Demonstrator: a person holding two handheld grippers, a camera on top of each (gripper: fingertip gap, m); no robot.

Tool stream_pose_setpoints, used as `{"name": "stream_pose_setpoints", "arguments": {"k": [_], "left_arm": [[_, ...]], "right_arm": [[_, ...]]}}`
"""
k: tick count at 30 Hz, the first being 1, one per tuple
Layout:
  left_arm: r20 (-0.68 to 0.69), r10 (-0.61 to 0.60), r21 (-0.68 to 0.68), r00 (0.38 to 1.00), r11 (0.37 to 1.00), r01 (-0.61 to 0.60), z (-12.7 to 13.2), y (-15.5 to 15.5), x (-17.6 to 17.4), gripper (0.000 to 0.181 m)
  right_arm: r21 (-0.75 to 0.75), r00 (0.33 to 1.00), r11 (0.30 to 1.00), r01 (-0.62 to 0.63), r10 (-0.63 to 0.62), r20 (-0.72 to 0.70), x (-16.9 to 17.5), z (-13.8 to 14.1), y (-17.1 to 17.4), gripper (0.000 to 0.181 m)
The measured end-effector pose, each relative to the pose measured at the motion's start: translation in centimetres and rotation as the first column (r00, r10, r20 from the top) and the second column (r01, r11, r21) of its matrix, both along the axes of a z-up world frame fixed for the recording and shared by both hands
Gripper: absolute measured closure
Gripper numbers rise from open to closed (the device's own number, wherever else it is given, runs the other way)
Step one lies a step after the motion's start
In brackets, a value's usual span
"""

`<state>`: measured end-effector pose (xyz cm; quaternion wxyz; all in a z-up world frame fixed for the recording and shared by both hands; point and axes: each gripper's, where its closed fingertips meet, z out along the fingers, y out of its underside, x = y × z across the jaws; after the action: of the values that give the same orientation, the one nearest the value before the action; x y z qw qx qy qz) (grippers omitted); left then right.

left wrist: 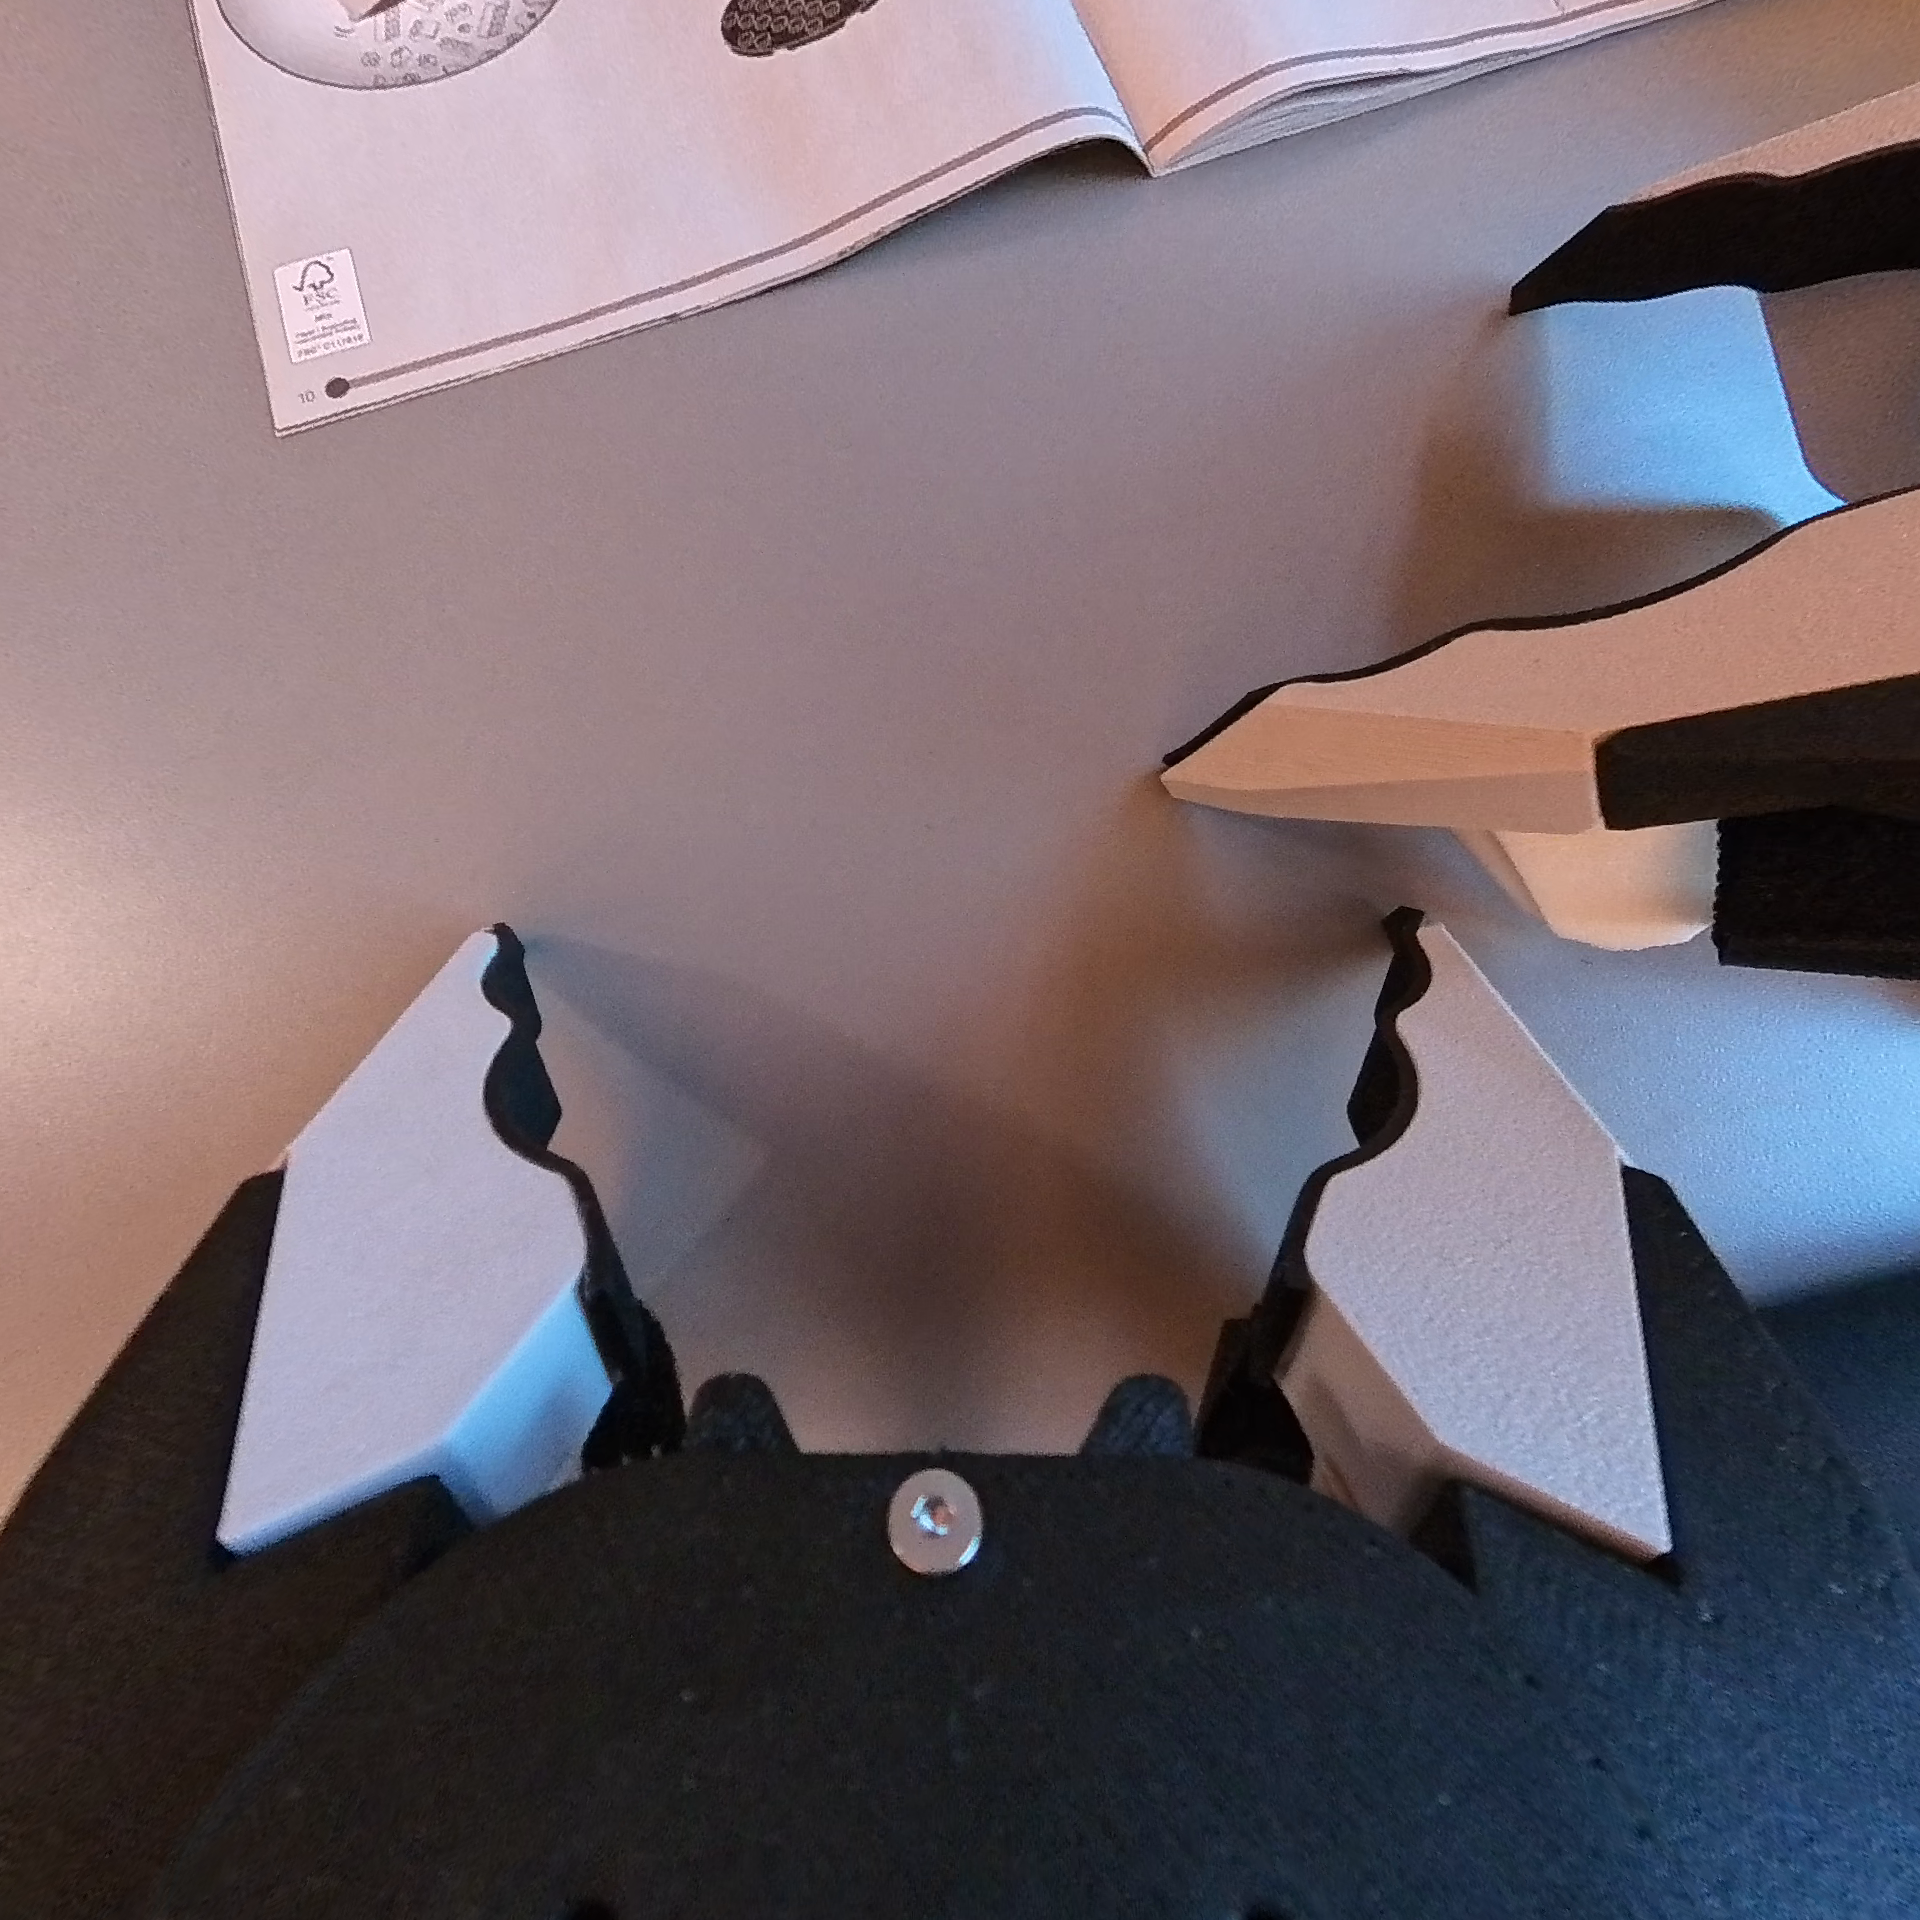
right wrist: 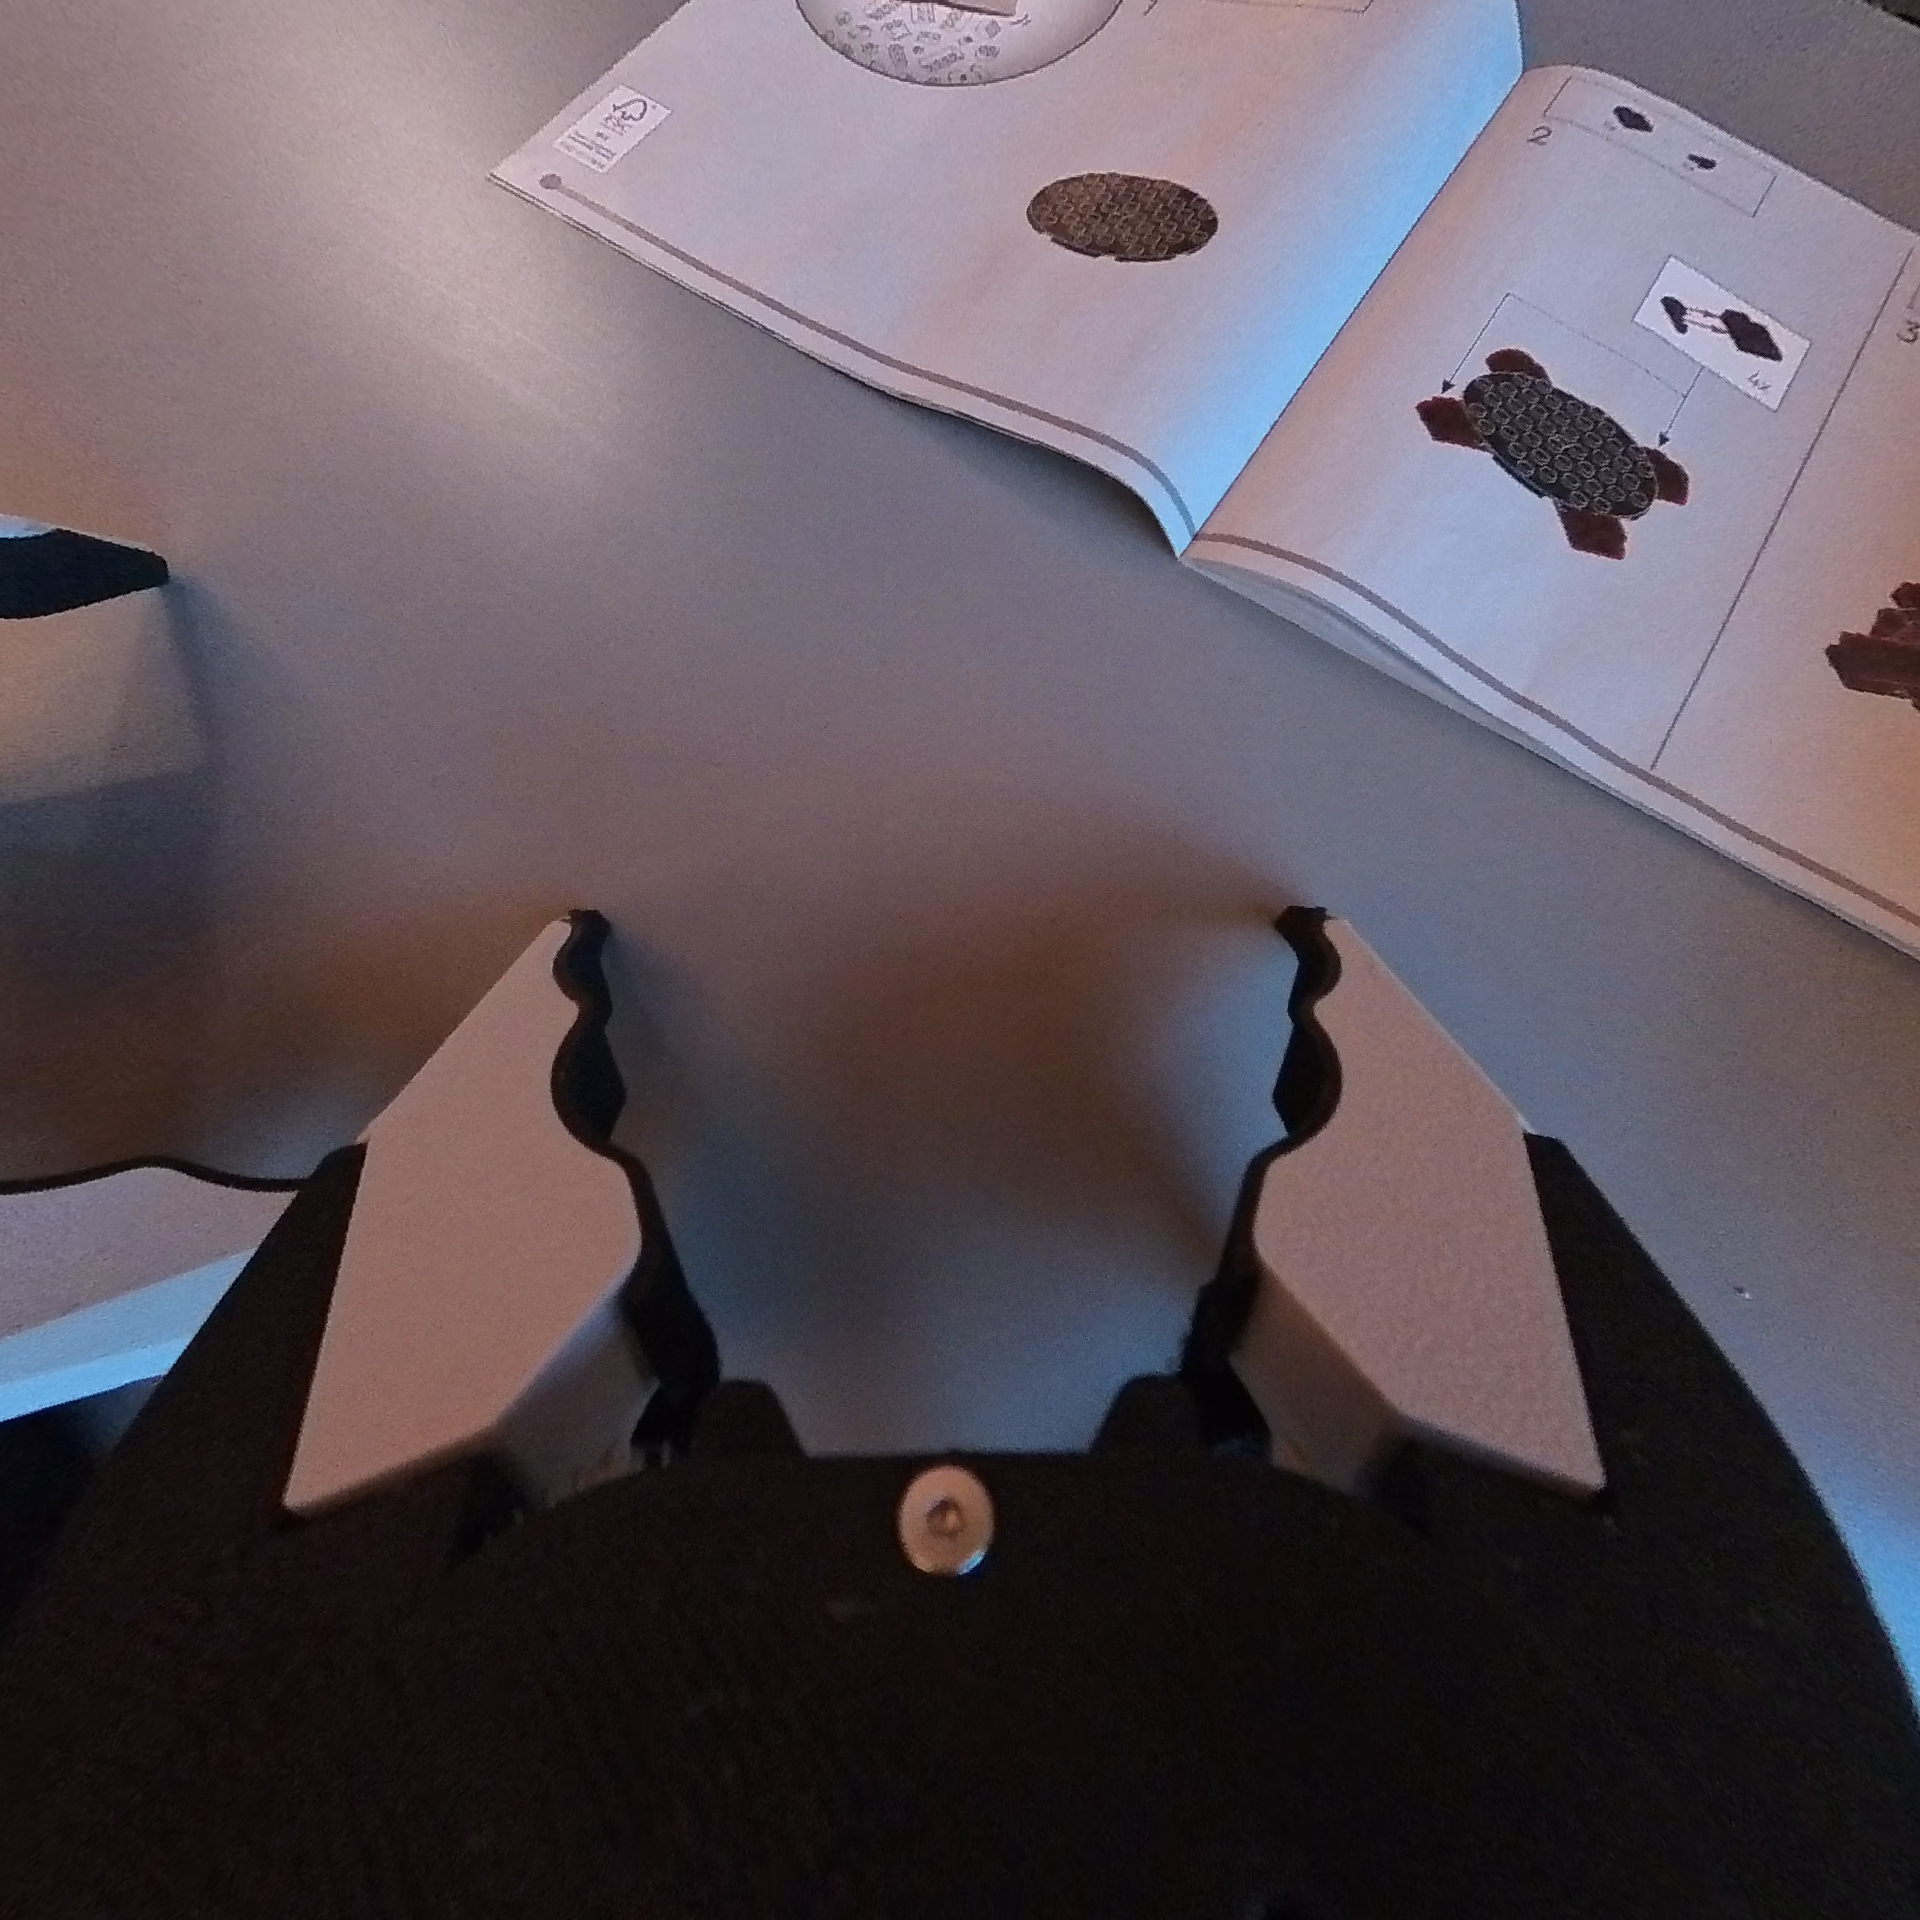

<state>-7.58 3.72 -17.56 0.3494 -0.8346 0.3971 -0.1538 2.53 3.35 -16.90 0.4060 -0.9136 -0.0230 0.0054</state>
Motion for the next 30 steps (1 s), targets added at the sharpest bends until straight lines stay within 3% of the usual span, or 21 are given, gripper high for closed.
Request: {"name": "stream_pose_setpoints", "arguments": {"k": [30], "left_arm": [[-0.005,-0.034,-0.007,0.999,0.999,0.034,-0.04,0.17,0.61,0.023]], "right_arm": [[0.000,1.000,1.000,0.000,0.000,0.000,-0.01,-0.09,0.07,0.052]]}}
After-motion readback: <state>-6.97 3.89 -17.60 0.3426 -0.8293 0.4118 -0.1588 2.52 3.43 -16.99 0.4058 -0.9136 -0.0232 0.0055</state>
